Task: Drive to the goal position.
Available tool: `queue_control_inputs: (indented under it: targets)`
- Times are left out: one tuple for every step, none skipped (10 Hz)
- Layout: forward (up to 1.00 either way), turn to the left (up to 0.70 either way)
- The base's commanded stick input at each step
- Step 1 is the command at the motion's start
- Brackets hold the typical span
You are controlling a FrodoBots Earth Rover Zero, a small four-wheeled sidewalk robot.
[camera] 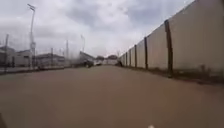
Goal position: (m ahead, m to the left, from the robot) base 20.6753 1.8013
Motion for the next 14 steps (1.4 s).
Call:
queue_control_inputs:
  targets:
    - [1.00,0.00]
    - [1.00,0.00]
    - [1.00,0.00]
    - [1.00,0.00]
    - [1.00,0.00]
    - [1.00,0.00]
    - [1.00,0.00]
    - [1.00,0.00]
    - [1.00,0.00]
    - [1.00,0.00]
    - [1.00,0.00]
    - [1.00,0.00]
    - [1.00,0.00]
    - [1.00,0.00]
